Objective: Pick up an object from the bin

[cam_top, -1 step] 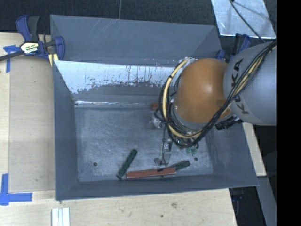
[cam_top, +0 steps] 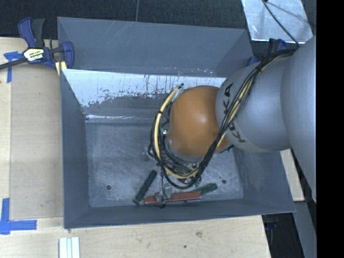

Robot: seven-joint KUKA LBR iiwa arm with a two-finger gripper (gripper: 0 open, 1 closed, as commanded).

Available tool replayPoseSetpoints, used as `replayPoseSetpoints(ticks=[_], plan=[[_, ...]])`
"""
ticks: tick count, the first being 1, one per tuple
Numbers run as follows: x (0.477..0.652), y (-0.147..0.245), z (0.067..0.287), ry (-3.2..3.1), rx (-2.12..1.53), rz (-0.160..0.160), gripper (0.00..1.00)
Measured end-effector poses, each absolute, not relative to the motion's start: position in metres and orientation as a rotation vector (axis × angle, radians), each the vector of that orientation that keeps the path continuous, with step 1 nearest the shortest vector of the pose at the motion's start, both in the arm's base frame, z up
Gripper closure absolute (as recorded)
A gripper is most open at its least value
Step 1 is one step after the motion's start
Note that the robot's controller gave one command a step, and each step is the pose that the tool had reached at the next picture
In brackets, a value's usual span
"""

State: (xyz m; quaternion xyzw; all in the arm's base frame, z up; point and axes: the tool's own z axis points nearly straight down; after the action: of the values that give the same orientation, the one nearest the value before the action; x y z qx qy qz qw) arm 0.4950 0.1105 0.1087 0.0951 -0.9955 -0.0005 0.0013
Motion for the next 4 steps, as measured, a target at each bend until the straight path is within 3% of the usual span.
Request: replayPoseSetpoints(ticks=[1, 2, 3, 4], plan=[[0.4941, 0.1310, 0.0722, -3.071, 0.643, 0.003, 0.00], [0.4954, 0.1321, 0.0723, -3.079, 0.642, -0.001, 1.00], [0.4955, 0.1319, 0.0716, -3.079, 0.641, -0.001, 0.00], [0.4960, 0.1322, 0.0723, -3.084, 0.642, -0.002, 1.00]])
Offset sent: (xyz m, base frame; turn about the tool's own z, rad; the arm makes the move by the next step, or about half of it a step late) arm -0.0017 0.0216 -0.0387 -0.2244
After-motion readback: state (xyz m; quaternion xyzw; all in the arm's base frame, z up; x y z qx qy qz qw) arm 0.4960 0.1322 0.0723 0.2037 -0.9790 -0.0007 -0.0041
